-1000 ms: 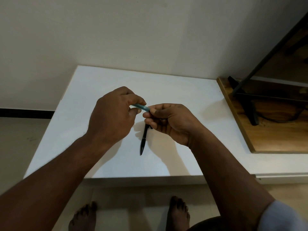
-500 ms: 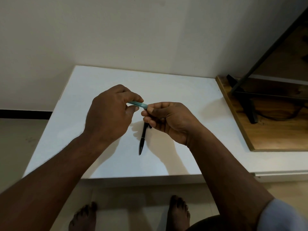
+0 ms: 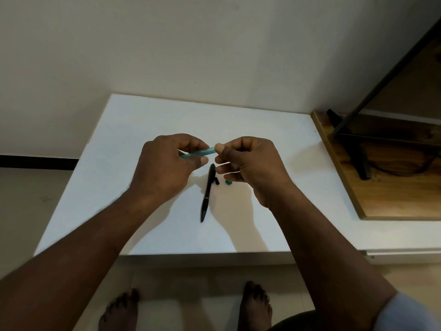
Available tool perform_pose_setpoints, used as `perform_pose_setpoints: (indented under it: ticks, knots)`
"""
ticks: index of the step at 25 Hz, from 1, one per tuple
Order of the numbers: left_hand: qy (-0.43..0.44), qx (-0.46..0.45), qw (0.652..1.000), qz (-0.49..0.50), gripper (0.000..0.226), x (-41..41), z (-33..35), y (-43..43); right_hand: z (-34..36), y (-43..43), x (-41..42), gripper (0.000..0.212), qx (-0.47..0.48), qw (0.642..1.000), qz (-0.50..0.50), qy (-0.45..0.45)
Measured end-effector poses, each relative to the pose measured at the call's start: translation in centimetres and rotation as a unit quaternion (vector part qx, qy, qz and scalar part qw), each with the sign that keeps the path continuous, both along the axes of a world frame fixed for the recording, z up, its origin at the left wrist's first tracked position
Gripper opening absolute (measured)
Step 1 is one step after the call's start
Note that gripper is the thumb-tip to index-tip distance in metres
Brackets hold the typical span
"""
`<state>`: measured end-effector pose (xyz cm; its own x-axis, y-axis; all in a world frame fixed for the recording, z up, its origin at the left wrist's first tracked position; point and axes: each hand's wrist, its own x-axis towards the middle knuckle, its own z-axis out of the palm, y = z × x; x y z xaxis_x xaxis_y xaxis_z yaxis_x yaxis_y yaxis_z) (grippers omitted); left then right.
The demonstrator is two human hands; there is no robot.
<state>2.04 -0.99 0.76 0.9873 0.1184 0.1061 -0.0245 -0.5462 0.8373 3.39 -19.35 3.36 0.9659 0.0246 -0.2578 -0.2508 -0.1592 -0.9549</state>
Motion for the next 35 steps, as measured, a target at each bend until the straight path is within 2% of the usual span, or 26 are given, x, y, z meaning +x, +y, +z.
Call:
perform_pose_setpoints:
  ticks: [4,9,15,23,35]
  knots:
    - [0.028,-0.051,0.998,-0.013,0.014,0.00,-0.20,-0.17,0.13,-0.07,-0.02,0.023,-0.057,0.997,-0.008,-0.045]
    - [0.042,-0.072,0.996,-0.012,0.015,0.06,-0.31,-0.26,0.08,-0.08,0.15,0.020,-0.091,0.994,-0.015,-0.053]
    - [0.043,-0.067,0.997,-0.006,0.013,0.02,-0.33,-0.20,0.03,-0.02,0.23,0.014,-0.086,0.994,-0.035,-0.054]
    - [0.045,-0.048,0.998,0.005,0.011,0.09,-0.54,-0.12,0.01,-0.27,0.51,0.020,-0.085,0.990,-0.089,-0.064]
    - [0.043,-0.047,0.998,0.014,0.013,0.26,-0.67,-0.16,0.06,-0.37,0.59,0.010,-0.047,0.995,-0.081,-0.035]
